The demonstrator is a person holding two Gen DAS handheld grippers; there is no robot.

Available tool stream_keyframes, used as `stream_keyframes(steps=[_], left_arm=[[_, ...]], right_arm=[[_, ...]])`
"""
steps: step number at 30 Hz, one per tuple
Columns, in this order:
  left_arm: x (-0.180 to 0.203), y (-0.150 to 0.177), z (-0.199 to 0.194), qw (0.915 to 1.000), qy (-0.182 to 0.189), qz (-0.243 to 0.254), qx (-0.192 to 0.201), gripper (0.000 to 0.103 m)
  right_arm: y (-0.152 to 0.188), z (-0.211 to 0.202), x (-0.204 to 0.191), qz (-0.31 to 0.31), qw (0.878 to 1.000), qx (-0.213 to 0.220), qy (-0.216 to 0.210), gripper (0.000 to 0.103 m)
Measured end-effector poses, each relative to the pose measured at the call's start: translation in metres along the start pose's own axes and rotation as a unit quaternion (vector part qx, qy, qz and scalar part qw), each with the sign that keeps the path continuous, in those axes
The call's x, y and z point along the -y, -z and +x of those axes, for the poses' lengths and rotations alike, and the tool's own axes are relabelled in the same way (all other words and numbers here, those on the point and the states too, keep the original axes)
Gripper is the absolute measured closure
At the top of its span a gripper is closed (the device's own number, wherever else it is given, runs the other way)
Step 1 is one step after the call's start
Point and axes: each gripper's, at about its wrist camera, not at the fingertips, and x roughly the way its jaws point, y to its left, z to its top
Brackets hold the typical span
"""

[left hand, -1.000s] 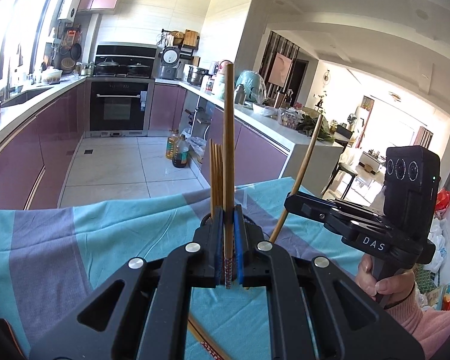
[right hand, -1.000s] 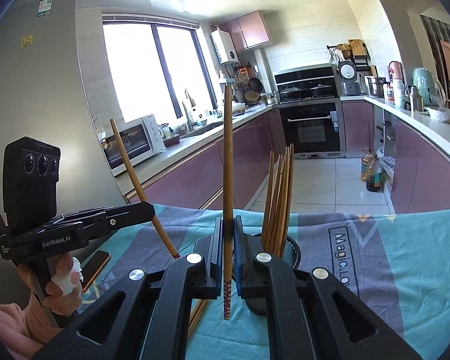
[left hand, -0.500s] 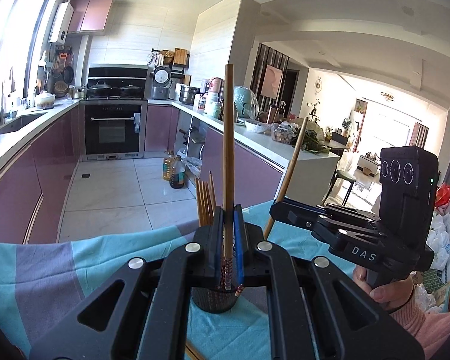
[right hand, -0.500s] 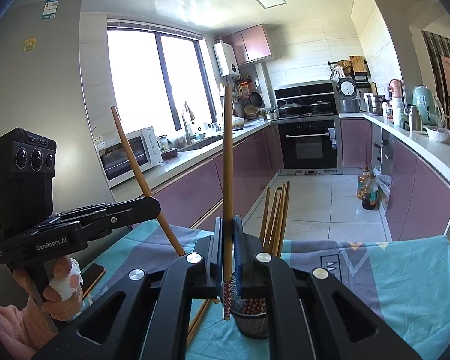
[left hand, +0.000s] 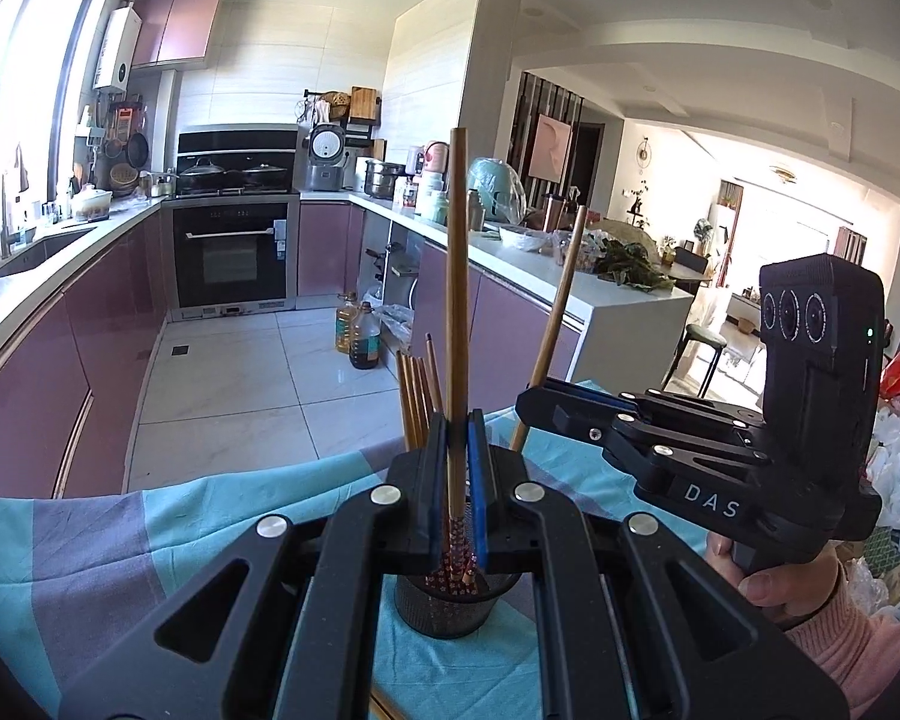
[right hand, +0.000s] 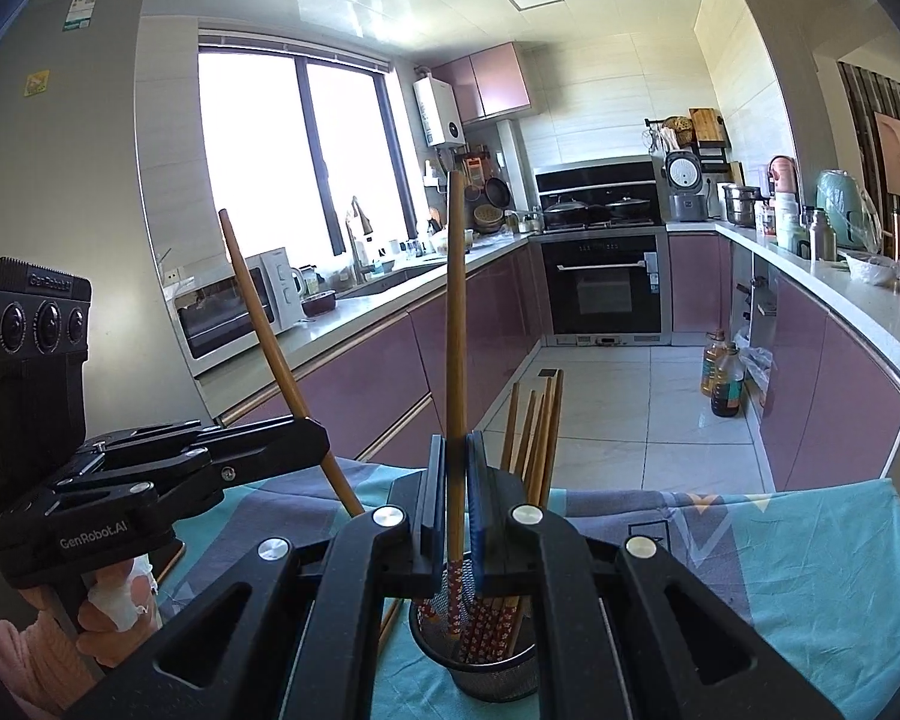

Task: Organize utensils
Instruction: 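Lower the chopstick into the mesh cup and open the right tool while the left tool releases its own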

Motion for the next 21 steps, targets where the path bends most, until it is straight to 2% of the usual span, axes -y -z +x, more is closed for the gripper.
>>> stream_keyframes(steps=[21], left_arm=[[0.01, 0.014, 0.026, 0.9973, -0.022, 0.021, -0.067, 0.096]], right_arm=[[0.02, 0.028, 0.009, 0.012, 0.999, -0.049, 0.009, 0.097]])
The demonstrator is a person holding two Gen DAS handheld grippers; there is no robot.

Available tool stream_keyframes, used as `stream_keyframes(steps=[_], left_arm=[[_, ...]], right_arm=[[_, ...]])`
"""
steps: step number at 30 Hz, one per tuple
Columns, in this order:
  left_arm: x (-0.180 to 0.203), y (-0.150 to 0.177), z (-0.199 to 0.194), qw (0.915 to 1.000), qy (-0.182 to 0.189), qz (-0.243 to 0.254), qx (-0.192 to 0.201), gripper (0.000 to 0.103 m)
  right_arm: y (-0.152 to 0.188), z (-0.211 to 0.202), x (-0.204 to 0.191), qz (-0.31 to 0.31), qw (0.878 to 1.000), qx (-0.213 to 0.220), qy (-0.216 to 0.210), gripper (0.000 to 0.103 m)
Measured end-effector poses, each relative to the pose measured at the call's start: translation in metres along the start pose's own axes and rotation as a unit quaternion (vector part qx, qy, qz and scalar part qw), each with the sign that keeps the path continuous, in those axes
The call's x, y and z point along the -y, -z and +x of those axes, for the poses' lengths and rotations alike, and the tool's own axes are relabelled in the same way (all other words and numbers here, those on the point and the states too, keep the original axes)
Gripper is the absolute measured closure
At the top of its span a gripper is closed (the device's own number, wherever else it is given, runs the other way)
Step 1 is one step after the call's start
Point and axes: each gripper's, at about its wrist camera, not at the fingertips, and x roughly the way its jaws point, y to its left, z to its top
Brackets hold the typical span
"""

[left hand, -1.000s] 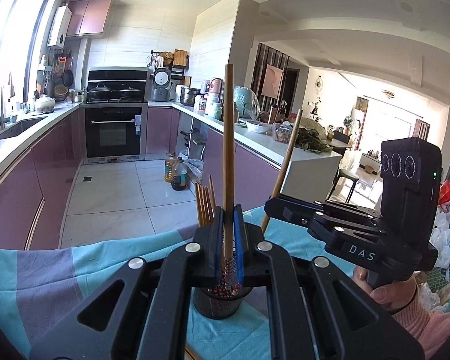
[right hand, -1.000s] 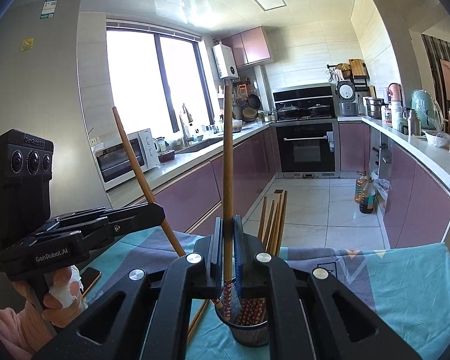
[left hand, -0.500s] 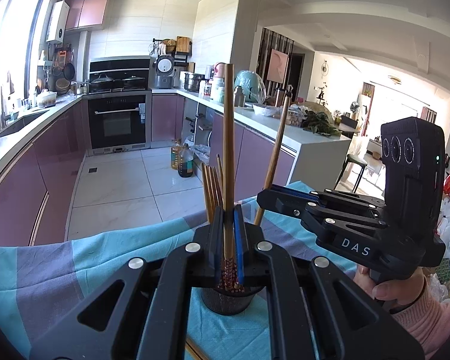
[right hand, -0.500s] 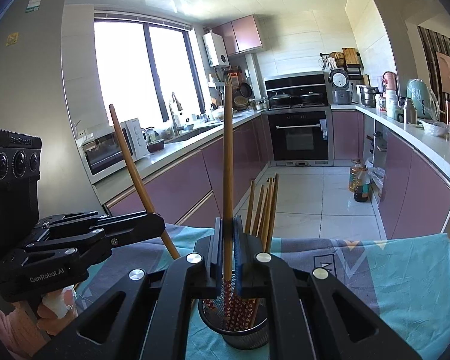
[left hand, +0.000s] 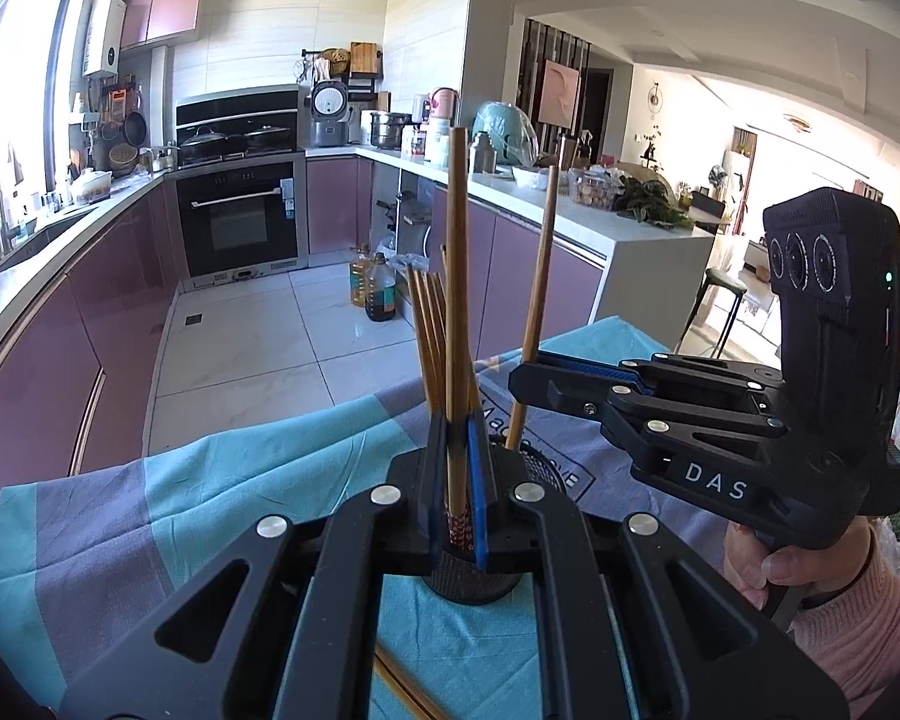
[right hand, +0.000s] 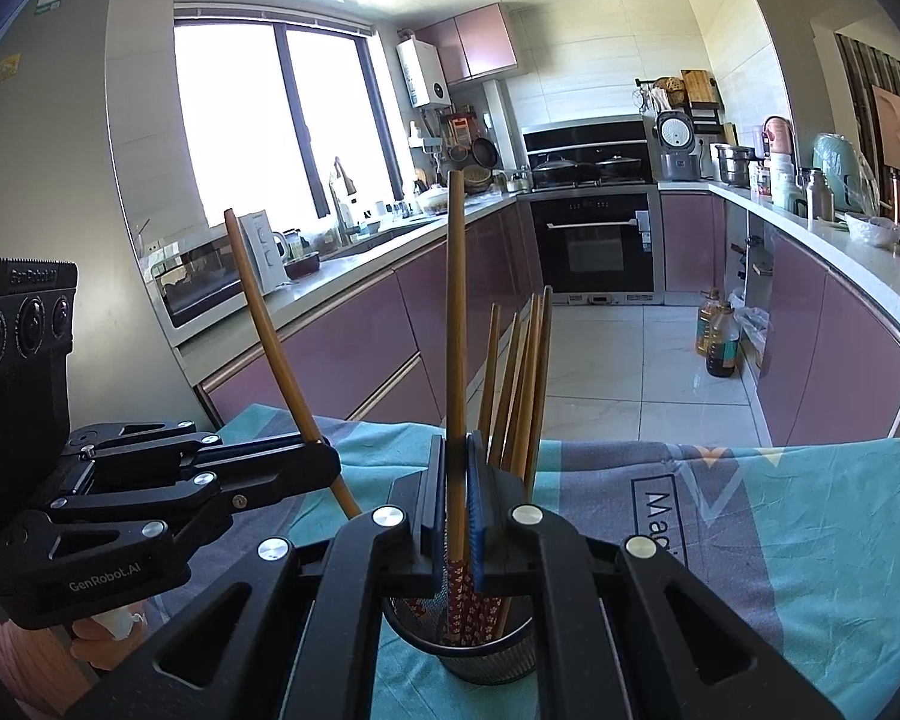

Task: Organize utensils
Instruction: 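Lower the chopstick into the mesh cup and open the right tool while the left tool releases its own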

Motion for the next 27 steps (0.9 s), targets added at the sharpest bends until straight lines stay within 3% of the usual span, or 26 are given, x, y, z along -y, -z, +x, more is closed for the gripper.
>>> stream_keyframes(steps=[19, 27], left_arm=[[-0.013, 0.007, 0.033, 0.9985, -0.001, -0.005, -0.055, 0.096], [-0.016, -0.002, 0.049, 0.9982, -0.004, -0.009, -0.058, 0.096]], right_arm=[[0.012, 0.021, 0.008, 0.014, 0.999, -0.036, 0.003, 0.097], [0.011, 0.027, 0.01, 0.017, 0.999, -0.039, 0.007, 0.097]])
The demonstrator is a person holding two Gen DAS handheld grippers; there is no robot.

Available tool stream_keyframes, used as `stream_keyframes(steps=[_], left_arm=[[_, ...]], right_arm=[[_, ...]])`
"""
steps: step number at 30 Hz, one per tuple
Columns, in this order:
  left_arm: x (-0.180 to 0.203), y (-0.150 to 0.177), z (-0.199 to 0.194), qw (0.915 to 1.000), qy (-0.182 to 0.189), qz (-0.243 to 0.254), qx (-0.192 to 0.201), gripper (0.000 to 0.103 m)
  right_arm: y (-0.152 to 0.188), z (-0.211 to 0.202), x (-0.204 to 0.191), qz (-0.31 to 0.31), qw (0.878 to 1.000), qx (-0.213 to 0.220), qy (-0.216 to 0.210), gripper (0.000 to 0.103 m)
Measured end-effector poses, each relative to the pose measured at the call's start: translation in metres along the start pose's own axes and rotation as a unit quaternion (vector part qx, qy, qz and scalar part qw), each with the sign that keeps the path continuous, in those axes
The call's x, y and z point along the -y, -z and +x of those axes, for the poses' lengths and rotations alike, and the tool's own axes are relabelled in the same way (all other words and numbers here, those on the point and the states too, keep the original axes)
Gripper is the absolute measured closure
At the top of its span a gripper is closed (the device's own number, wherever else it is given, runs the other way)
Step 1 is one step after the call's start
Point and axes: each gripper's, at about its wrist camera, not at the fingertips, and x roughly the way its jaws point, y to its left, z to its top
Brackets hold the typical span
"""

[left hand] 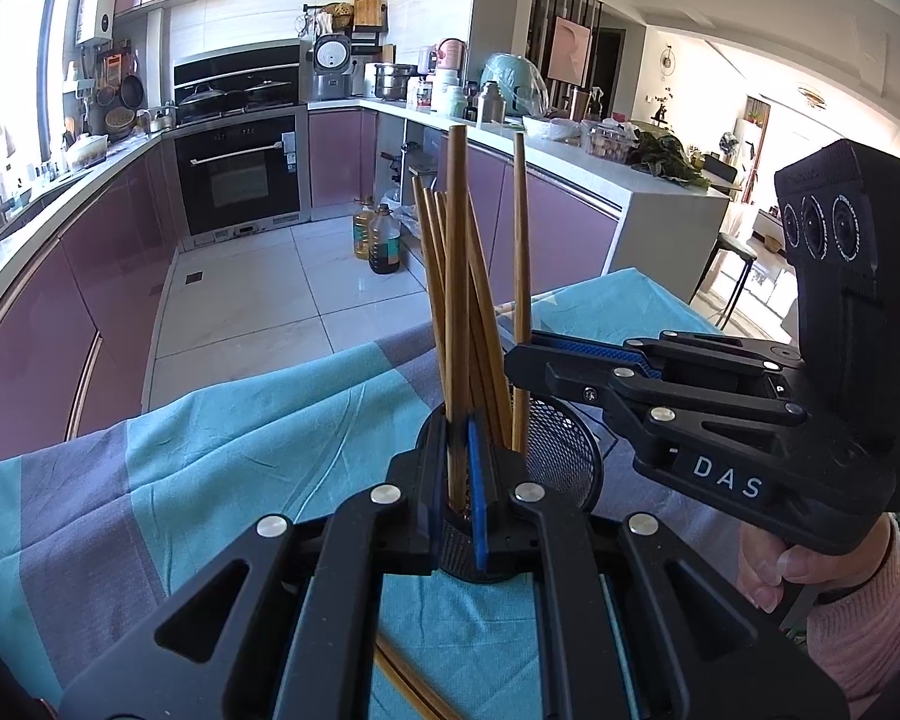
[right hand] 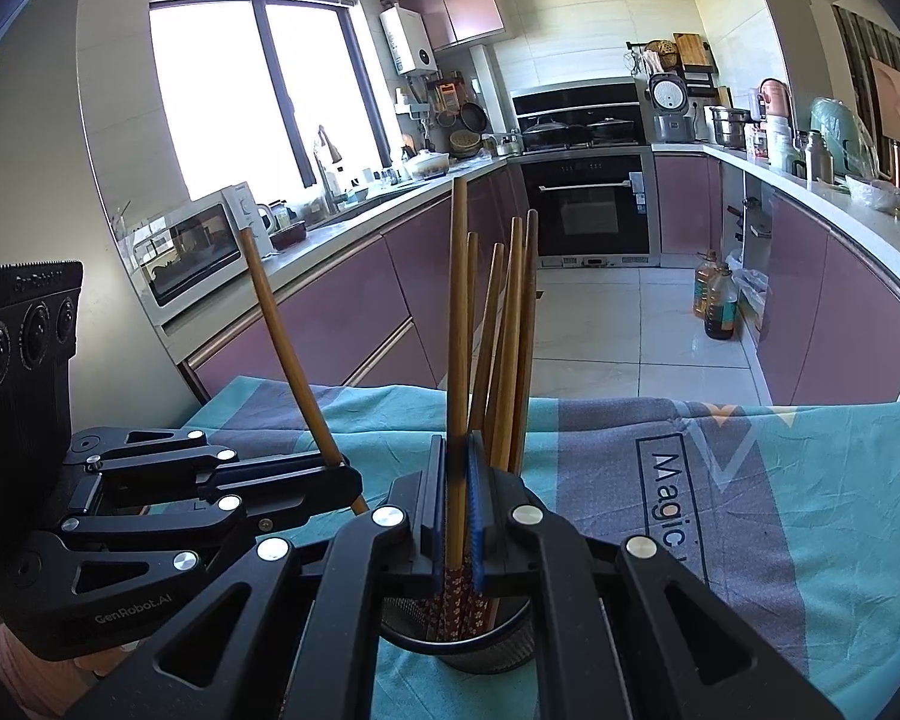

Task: Organize utensils
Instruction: 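Lower the chopstick into the mesh cup and open the right tool while the left tool releases its own, then move both open tools back over the last two chopsticks on the cloth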

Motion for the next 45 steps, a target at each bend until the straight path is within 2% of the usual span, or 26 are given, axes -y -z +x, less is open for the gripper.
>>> stream_keyframes(steps=[21, 29, 31, 34, 37, 38, 41, 45], left_arm=[[-0.02, 0.001, 0.014, 0.9997, 0.004, -0.023, -0.004, 0.095], [-0.033, 0.016, -0.002, 0.999, 0.001, -0.041, 0.019, 0.091], [-0.034, 0.022, -0.01, 0.9988, -0.005, -0.039, 0.031, 0.086], [-0.039, 0.035, -0.027, 0.9982, -0.014, -0.035, 0.047, 0.079], [-0.045, 0.05, -0.039, 0.9977, -0.02, -0.043, 0.048, 0.075], [-0.047, 0.058, -0.041, 0.9978, -0.024, -0.044, 0.044, 0.075], [-0.05, 0.079, -0.045, 0.9979, -0.04, -0.042, 0.031, 0.072], [-0.059, 0.12, -0.047, 0.9965, -0.063, -0.054, 0.005, 0.07]], right_arm=[[-0.001, 0.01, 0.008, 0.014, 1.0, -0.006, 0.012, 0.096], [0.003, -0.005, 0.001, 0.003, 1.0, 0.003, 0.004, 0.095], [0.007, -0.013, -0.006, -0.01, 1.0, 0.008, -0.006, 0.093], [0.014, -0.027, -0.02, -0.037, 0.999, 0.011, -0.023, 0.083], [0.028, -0.035, -0.037, -0.069, 0.996, -0.002, -0.05, 0.077], [0.036, -0.035, -0.043, -0.079, 0.995, -0.011, -0.057, 0.073], [0.058, -0.027, -0.054, -0.089, 0.992, -0.048, -0.075, 0.071], [0.086, -0.007, -0.065, -0.088, 0.989, -0.093, -0.079, 0.066]])
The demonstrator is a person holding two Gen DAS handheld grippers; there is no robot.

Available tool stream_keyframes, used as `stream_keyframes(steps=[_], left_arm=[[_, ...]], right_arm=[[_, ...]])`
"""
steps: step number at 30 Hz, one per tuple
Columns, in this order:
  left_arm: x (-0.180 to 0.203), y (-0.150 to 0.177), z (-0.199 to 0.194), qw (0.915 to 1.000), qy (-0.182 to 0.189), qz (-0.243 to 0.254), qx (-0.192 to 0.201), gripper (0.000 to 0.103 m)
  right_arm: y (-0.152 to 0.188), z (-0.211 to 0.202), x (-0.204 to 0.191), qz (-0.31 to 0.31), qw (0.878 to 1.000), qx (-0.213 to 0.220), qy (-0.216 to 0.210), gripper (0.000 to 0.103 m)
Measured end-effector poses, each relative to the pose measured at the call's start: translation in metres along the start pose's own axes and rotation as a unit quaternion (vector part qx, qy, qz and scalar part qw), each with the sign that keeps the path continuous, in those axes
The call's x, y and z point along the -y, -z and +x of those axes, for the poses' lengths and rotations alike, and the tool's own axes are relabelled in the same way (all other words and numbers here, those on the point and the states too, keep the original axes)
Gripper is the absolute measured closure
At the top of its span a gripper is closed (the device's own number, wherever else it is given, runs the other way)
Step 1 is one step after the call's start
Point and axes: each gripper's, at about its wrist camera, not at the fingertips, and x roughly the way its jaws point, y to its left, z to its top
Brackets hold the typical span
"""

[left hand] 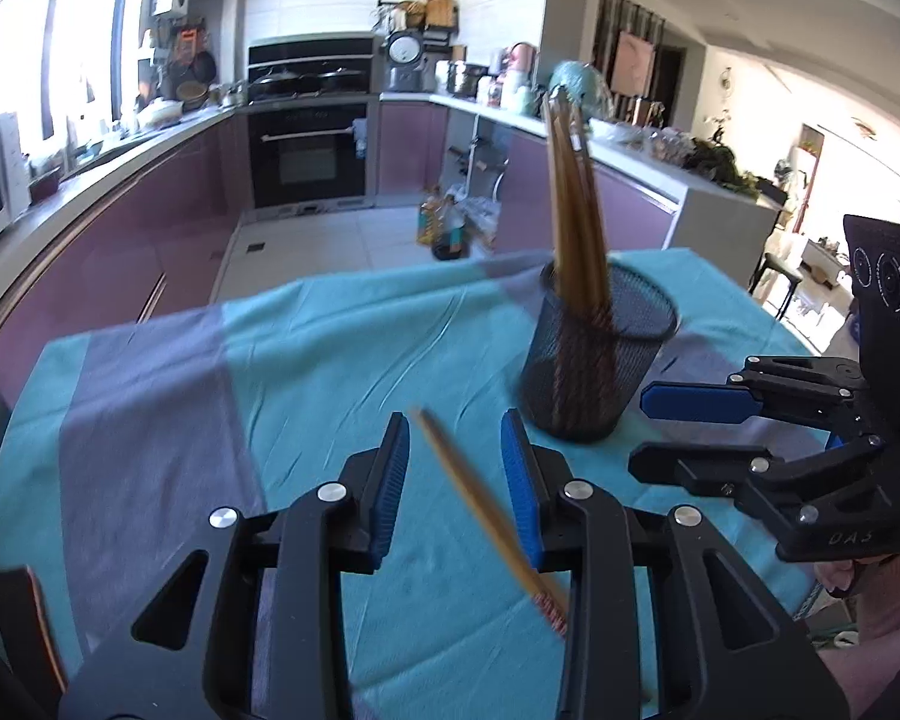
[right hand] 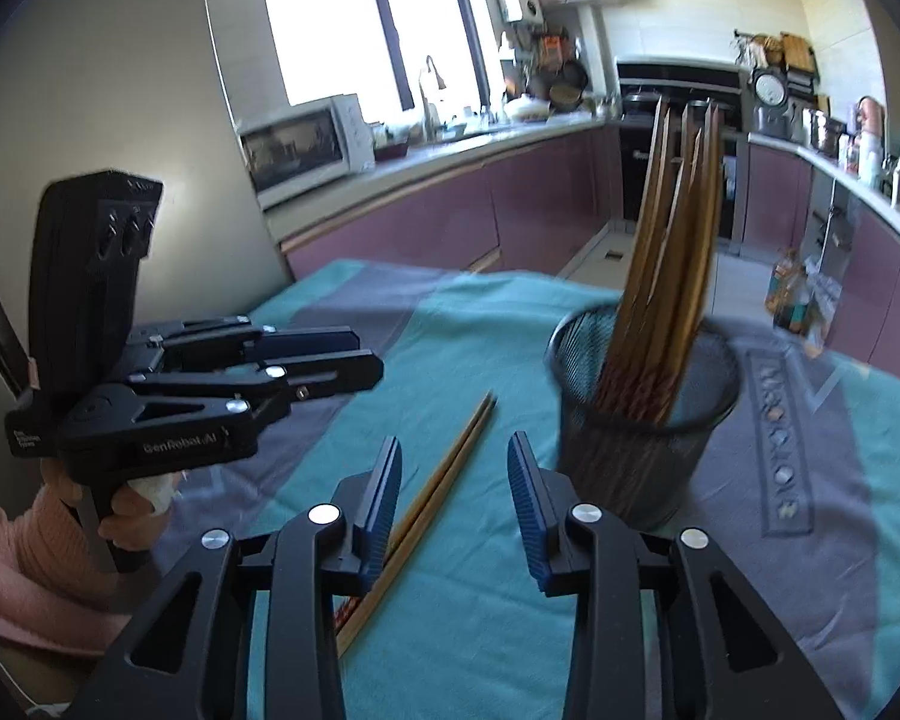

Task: Organize utensils
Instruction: 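Move both open tools back over the last two chopsticks on the cloth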

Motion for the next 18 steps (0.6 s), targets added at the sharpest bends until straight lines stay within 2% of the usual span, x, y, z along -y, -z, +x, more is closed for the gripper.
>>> stream_keyframes(steps=[4, 8, 18], left_arm=[[-0.009, 0.029, 0.006, 0.9995, -0.006, -0.015, -0.028, 0.064], [-0.014, 0.045, 0.013, 0.9984, -0.011, -0.033, -0.045, 0.063], [-0.012, 0.052, 0.016, 0.9976, -0.01, -0.039, -0.055, 0.063]], right_arm=[[0.017, 0.028, -0.005, 0.013, 0.999, -0.043, 0.002, 0.066], [0.022, 0.042, -0.007, 0.018, 0.998, -0.062, 0.014, 0.066], [0.024, 0.053, -0.017, 0.016, 0.996, -0.075, 0.034, 0.066]])
